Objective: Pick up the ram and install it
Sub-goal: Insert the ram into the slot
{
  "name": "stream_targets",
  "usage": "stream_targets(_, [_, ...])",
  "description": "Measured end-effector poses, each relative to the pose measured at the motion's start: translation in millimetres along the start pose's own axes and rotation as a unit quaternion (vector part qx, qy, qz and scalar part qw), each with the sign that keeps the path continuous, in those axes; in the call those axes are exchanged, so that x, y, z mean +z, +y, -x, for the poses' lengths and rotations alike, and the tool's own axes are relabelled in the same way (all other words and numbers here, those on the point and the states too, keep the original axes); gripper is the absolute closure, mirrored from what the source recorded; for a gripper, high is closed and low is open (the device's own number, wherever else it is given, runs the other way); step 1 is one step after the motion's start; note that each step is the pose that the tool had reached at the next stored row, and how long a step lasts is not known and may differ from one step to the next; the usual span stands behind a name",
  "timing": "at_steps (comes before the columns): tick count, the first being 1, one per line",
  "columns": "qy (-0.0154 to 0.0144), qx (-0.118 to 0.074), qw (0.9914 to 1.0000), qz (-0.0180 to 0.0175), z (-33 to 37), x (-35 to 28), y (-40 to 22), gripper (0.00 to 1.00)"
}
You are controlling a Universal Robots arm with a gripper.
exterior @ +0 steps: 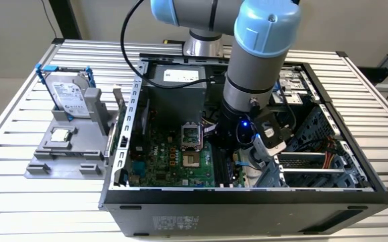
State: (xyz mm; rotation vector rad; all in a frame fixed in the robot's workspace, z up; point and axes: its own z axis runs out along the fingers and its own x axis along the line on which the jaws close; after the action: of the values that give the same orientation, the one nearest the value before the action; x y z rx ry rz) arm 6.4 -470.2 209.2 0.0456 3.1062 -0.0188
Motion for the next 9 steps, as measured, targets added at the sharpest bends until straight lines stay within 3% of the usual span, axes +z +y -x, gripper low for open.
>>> stream_targets(5, [-0.0001,0.000,1.00000,0.0003,0.0,0.1,0.1,1.00])
stream_targets(9, [0.0000,0.000,1.00000,0.0001,0.2,-5.9,-0.1,1.00])
